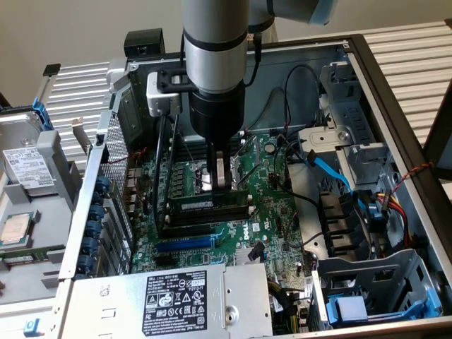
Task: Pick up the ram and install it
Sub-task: 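Insert the ram into the slot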
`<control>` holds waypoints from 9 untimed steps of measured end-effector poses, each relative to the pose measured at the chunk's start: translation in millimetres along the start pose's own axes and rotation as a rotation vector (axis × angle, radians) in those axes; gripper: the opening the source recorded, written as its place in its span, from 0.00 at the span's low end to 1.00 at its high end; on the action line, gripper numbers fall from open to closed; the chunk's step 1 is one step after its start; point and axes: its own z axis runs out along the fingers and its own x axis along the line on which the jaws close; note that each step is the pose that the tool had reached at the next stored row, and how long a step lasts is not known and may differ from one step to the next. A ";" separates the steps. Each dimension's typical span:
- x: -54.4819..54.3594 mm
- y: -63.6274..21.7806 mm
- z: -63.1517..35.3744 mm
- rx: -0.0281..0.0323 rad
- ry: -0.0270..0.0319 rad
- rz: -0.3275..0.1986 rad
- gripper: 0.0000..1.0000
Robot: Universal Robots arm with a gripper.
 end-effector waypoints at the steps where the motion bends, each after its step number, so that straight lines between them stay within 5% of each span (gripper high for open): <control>1: -0.1 -0.1 0.6 0.0001 -0.0002 0.000 0.13; 9: -0.2 0.7 2.1 0.0006 0.0001 0.000 0.13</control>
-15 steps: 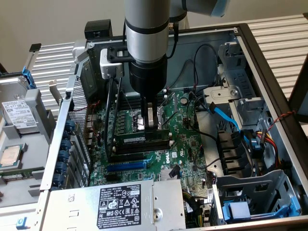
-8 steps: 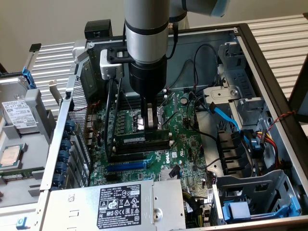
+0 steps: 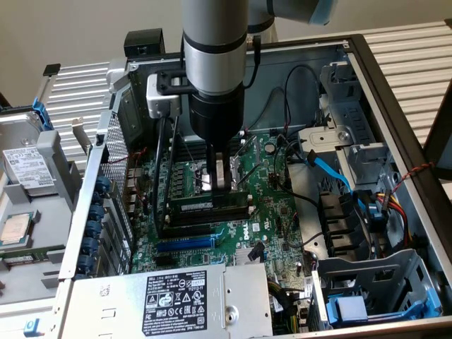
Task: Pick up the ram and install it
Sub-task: 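Insert the ram into the slot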
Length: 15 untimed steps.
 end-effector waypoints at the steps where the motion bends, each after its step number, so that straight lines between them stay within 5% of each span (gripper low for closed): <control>1: 0.0 0.2 0.3 0.0001 -0.0001 0.000 0.13; 15: 0.2 0.7 2.2 0.0020 -0.0002 0.000 0.13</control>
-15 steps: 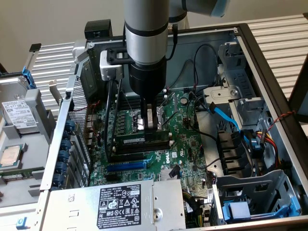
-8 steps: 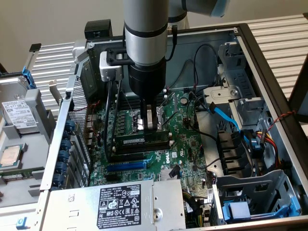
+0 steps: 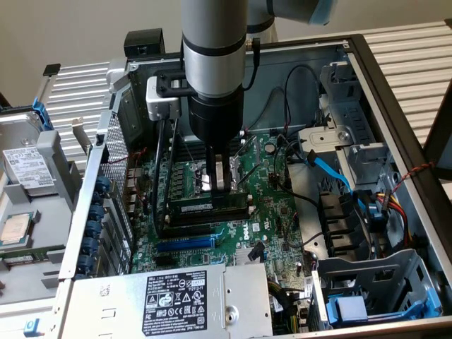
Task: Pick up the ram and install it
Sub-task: 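Insert the ram into the slot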
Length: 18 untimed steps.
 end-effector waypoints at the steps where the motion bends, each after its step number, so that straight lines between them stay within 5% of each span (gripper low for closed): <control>1: 0.1 0.0 0.0 0.0000 0.0000 0.000 0.13; 18: 0.6 -0.1 0.9 0.0002 -0.0002 0.007 0.13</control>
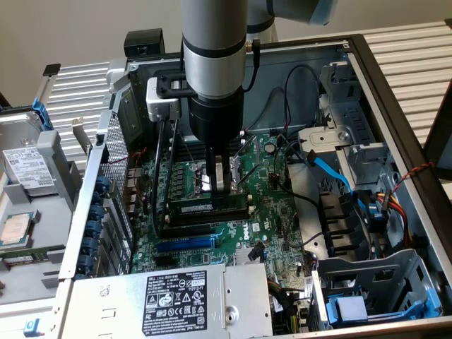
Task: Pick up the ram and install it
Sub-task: 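Insert the ram into the slot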
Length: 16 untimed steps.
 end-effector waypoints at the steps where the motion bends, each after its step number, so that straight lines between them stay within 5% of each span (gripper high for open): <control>1: 0.0 0.0 0.0 0.0000 0.0000 0.000 0.13; 16: 0.0 0.0 1.4 0.0001 -0.0002 0.004 0.13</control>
